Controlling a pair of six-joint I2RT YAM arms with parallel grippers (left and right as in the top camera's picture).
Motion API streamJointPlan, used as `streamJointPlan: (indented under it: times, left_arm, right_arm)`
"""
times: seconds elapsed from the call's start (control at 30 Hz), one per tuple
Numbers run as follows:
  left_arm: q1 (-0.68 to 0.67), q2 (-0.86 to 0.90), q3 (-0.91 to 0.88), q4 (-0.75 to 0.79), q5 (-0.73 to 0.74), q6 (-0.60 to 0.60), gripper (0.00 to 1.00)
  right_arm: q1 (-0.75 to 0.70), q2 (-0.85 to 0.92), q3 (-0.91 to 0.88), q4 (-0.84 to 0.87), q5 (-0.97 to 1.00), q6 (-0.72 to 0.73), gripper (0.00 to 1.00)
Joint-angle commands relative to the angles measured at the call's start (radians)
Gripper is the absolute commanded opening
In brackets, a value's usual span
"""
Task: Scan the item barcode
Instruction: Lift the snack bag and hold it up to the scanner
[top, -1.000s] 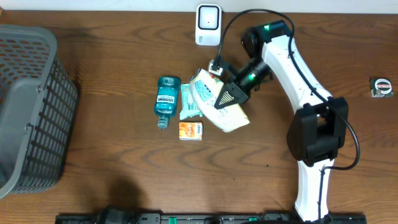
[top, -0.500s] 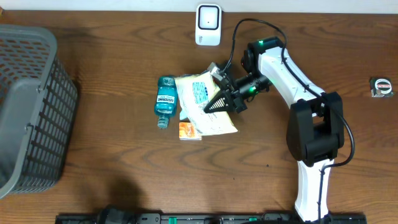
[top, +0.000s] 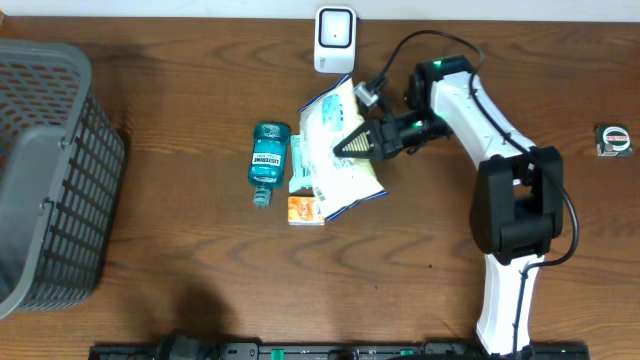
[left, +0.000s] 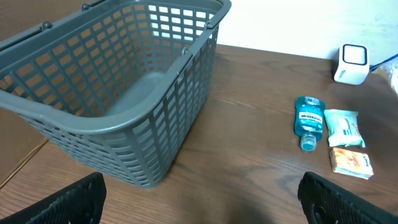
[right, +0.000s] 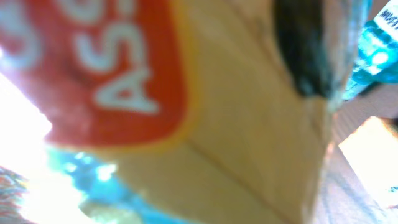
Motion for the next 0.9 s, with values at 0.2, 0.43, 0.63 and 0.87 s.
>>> streamJointPlan:
  times: [0.2,0.43,0.63,0.87]
  left_arm:
    - [0.000,0.006,0.003,-0.078,-0.006,0.017,0.98]
    - [0.000,0.006,0.003,-0.078,-0.006,0.017,0.98]
    - [0.000,0.006,0.003,-0.078,-0.006,0.017,0.98]
    - [0.000,0.006,0.003,-0.078,-0.006,0.017,0.98]
  right_arm:
    - [-0.022,-0.030,0.194,0.052,0.168,-0.161,0.02]
    - [0.103,-0.030,0.288,0.499,0.570,-0.078,0.01]
    - [0.190,-0.019,0.285,0.997,1.119,0.168,0.01]
    - [0.208,0.098,0.286,1.454,1.354,0.173,0.01]
